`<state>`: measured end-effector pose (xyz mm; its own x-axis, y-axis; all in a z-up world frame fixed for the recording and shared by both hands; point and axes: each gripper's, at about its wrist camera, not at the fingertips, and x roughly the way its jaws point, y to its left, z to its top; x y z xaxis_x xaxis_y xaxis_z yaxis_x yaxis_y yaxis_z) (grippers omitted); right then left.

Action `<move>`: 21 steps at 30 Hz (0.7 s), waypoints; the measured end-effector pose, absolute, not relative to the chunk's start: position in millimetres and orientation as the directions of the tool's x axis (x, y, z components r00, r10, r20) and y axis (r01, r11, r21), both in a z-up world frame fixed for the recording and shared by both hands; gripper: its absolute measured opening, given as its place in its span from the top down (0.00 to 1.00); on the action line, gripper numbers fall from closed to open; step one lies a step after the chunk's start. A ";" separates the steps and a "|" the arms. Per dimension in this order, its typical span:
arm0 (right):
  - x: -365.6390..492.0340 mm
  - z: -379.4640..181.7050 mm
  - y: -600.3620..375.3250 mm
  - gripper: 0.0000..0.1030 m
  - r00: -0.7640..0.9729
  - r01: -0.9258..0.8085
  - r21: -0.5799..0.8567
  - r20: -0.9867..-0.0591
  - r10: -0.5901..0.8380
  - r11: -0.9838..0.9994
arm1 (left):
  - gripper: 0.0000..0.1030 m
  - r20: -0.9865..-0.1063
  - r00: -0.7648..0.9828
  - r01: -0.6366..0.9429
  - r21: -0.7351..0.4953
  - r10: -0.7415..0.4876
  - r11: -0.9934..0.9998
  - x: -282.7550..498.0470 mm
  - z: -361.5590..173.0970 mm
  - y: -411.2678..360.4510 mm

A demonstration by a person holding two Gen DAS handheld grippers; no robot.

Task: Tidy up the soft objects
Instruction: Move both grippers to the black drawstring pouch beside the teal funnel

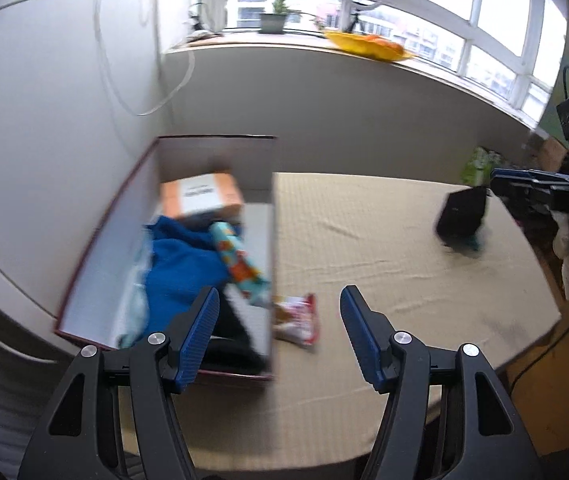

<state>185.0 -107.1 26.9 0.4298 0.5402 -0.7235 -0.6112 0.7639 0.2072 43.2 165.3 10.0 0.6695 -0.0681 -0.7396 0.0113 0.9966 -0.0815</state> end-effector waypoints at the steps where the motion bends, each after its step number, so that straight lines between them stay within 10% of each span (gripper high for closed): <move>1: 186.6 25.8 -127.0 0.44 0.449 -0.582 0.210 -0.722 0.525 0.786 | 0.39 -0.739 0.668 0.023 -0.088 -0.081 0.996 43.2 8.0 157.9; 21: 269.2 -57.9 -291.5 0.45 0.470 -0.187 0.435 -0.748 0.469 0.881 | 0.39 -0.803 0.564 0.141 -0.136 -0.192 0.981 67.8 -46.0 58.5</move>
